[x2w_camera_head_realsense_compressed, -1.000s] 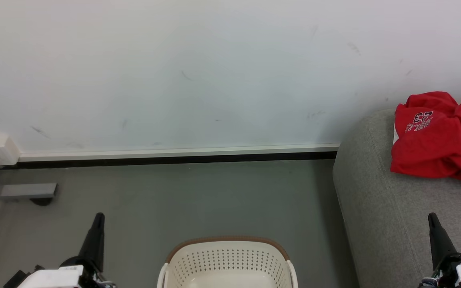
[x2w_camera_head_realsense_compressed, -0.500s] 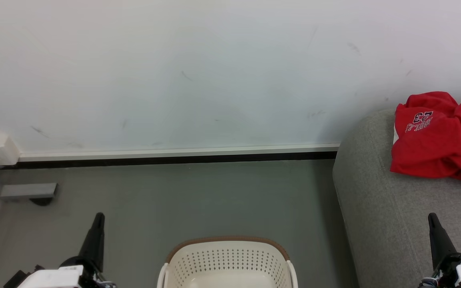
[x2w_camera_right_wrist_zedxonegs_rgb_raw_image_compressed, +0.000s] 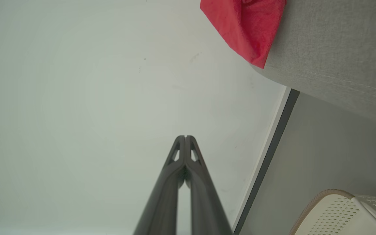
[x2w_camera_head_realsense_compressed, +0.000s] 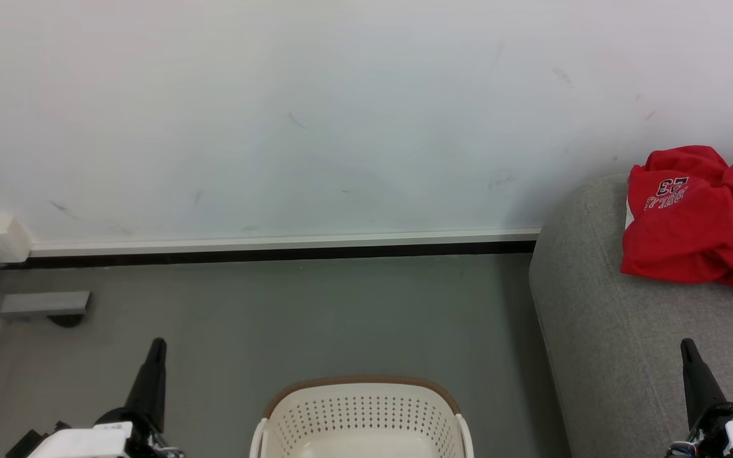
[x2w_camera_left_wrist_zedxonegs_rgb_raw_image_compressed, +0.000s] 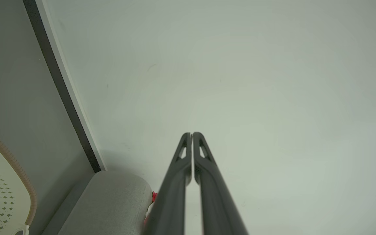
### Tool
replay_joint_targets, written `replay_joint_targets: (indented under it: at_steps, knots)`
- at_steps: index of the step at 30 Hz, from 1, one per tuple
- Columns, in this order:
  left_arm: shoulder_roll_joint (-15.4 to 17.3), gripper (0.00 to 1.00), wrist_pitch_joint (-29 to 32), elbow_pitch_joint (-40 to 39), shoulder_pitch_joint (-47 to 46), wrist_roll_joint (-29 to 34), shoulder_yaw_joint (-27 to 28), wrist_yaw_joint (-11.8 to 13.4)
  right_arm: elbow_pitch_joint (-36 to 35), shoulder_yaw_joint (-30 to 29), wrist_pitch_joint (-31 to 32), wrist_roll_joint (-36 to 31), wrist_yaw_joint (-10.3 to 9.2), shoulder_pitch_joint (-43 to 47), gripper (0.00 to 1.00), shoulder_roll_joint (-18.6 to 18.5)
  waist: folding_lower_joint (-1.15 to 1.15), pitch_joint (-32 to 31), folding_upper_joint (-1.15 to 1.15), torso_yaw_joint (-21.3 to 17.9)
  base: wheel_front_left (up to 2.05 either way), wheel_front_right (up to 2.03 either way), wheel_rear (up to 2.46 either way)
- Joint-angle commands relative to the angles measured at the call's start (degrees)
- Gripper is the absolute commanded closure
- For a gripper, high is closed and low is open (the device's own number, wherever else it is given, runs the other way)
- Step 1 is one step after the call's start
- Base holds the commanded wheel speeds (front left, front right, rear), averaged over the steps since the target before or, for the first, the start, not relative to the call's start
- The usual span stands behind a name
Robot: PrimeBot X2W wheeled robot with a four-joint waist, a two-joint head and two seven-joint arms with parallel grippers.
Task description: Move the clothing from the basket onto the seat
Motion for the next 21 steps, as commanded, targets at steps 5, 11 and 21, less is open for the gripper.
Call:
replay_joint_targets:
  at_steps: [5,11,21]
  knots:
    - [0.4,1.0,0.2,-0.2,-0.4,-0.8,0.1,-0.4,-0.3,-0.2,0.1,0.1,-0.14,-0.7,1.0,-0.4,0.0,0.0,0.0,0.0,0.0,0.0,0.0]
    - [0.4,1.0,0.2,-0.2,-0.4,-0.8,0.1,-0.4,-0.3,-0.2,0.1,0.1,-0.14,-0.7,1.0,-0.4,0.0,0.0,0.0,0.0,0.0,0.0,0.0]
    - [0.4,1.0,0.2,-0.2,-0.4,-0.8,0.1,-0.4,-0.3,-0.2,0.1,0.1,-0.14,-0.7,1.0,-0.4,0.0,0.0,0.0,0.0,0.0,0.0,0.0]
